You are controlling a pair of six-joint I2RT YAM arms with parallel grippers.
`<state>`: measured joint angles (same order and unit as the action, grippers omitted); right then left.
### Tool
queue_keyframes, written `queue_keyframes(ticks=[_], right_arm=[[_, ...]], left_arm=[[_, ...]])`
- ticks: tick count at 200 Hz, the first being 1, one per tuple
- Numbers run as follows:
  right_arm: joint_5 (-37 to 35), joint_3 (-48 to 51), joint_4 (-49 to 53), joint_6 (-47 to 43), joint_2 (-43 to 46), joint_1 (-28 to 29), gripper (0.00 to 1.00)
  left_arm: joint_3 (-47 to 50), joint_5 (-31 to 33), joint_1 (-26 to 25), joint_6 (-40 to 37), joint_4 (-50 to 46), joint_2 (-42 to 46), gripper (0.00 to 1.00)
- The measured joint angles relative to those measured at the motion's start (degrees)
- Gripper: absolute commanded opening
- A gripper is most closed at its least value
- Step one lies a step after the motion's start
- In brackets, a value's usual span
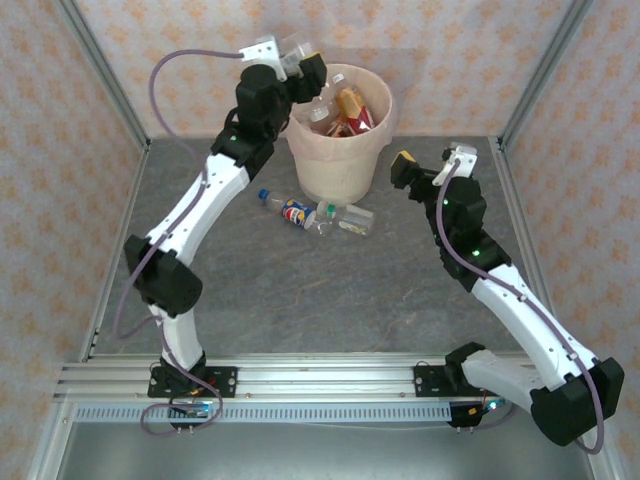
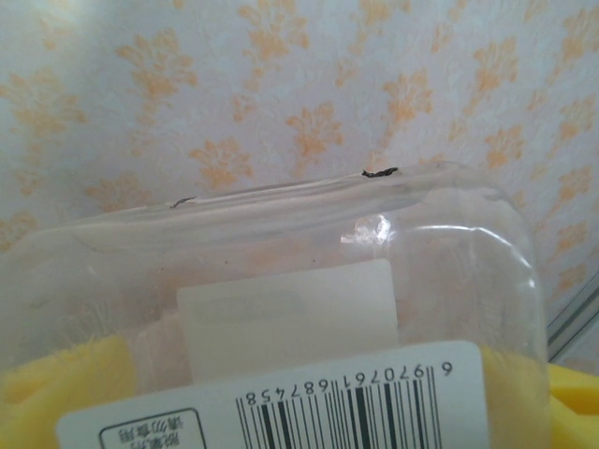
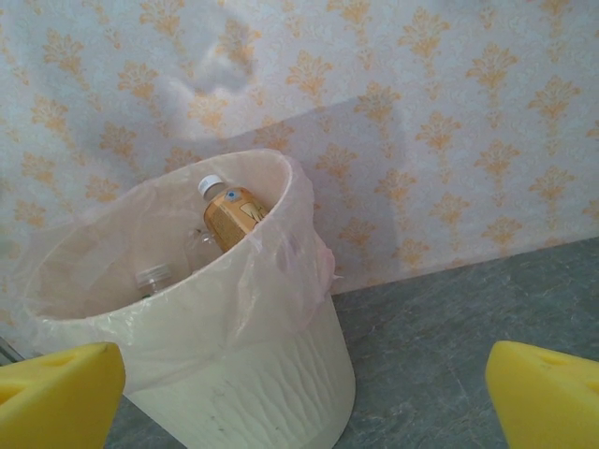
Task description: Put the plastic bottles in the bin
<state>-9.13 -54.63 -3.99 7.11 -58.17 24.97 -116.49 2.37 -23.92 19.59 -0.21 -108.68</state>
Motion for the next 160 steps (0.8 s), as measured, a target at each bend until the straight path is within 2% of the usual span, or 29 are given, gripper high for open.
queue_keyframes(ticks=[61,70,91,104,125,160], right_arm=[[-1.42,-0.02,1.60,0.00,1.90,0.00,0.99],[-1.49,-0.02,1.79,0.00,1.90,0.00,0.99],[-1.86,-0.02,1.86,-0.02,1.90,0.00,0.99],[-2.10,-0.02,1.86,-0.04,1.90,0.00,0.99],[-2.27,-0.02,1.86,-0.04,1.88,0.00,0.99],[-2.62,-0.02,1.84,-0.04,1.05,0.00,0.99]], left_arm=[[-21.62,0.57,0.00,-3.26,-8.28,-16.37,0.76],[-24.83,1.40,0.02,-3.23,-10.34,-18.27,0.80],[-33.24,4.46,0.02,-2.89,-16.98,-22.56,0.99],[-38.01,7.02,0.04,-1.92,-21.16,-24.94,1.00],[-40.81,9.11,0.42,-0.42,-26.21,-26.10,1.00],[-41.35,8.61,1.97,1.44,-32.00,-25.09,1.00]])
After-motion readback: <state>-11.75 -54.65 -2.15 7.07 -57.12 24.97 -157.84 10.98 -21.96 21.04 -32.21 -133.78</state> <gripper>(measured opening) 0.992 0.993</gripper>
